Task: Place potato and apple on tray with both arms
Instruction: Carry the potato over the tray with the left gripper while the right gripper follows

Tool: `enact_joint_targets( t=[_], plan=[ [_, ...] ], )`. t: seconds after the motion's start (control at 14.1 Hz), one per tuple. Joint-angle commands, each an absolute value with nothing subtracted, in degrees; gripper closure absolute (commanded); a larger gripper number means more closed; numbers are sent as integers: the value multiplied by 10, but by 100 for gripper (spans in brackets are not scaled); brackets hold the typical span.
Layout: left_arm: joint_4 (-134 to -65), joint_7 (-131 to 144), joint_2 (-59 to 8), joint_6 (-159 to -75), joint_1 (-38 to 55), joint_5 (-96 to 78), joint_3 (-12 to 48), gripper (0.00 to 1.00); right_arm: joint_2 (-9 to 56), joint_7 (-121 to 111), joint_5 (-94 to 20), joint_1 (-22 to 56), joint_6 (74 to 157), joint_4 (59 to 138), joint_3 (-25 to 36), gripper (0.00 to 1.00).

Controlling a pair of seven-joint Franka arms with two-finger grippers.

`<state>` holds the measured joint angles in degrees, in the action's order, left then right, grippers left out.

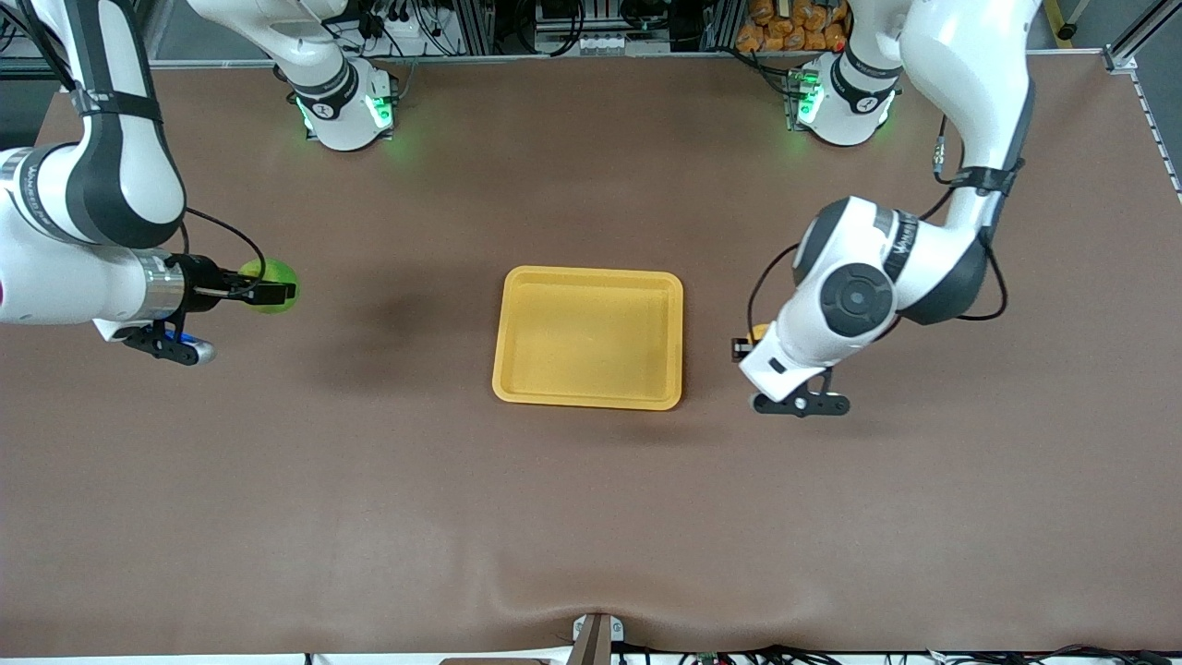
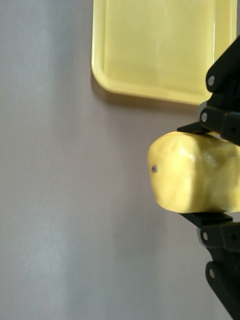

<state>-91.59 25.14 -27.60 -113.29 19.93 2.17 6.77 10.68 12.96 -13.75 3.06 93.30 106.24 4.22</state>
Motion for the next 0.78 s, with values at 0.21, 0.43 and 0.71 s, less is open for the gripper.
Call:
enact_joint_targets(
  t=[0.21, 0.43, 0.71],
  plan=[
    [-876, 337, -326, -1136, 278, 31, 60, 100, 112, 276, -154, 105, 972, 1060, 46, 100],
    [-870, 353, -340, -1136, 302, 65, 60, 100, 118, 355, -154, 144, 1009, 1066, 46, 100],
    [-845, 376, -383, -1137, 344, 103, 59, 100, 125, 449, -171, 198, 1084, 1090, 45, 100]
  ],
)
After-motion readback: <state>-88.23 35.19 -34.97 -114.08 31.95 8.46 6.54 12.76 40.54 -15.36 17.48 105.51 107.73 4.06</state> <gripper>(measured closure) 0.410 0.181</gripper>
